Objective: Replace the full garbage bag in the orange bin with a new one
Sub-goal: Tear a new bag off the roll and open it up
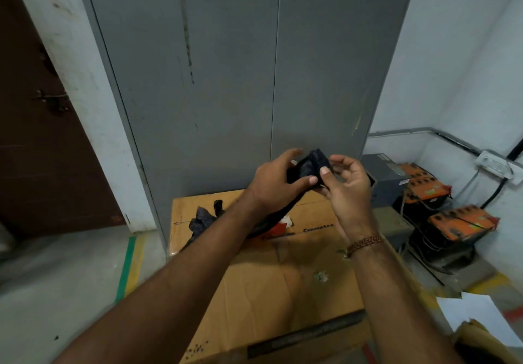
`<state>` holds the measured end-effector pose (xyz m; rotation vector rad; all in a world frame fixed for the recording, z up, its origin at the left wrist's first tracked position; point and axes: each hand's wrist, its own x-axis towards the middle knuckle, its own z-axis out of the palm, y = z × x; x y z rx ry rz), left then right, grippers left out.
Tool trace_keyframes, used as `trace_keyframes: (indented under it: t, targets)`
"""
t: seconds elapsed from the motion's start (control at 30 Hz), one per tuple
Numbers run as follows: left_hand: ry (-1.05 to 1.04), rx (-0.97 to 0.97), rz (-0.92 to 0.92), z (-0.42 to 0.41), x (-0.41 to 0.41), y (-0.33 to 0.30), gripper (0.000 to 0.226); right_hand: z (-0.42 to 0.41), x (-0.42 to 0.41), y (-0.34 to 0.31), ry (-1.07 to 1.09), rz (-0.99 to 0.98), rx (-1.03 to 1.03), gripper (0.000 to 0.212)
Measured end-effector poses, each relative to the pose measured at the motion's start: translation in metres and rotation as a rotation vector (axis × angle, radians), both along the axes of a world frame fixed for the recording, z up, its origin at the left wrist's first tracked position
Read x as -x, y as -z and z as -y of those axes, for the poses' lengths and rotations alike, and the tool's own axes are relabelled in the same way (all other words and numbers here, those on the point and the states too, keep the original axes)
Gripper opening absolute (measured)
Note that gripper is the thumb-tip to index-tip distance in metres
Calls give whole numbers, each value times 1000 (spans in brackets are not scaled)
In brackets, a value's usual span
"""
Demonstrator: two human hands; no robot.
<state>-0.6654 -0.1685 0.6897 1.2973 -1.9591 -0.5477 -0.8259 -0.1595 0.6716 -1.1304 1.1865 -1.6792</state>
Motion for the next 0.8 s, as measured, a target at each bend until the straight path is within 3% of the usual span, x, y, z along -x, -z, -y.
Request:
trace_keyframes:
  t: [0.1,0.2,0.37,0.5,0.67,0.8]
  targets:
    - [42,-43,-64,5,0,1,38,5,2,0,34,-113,-22,15]
    - [-5,2,-16,5,3,2,23,7,6,-1,52,-268,-29,18]
    - [-46,-12,-36,9,7,0,18,5,11,0,-42,-329,-21,38]
    - [-76,46,25,7,4,-2,18,9,10,-5,51,-325,-60,19]
    - [-82,71,-1,5,2,-1,23,8,9,-8,9,-232,-99,30]
    - [-71,74,-48,2,-2,-5,19,6,9,-7,77,-297,-96,36]
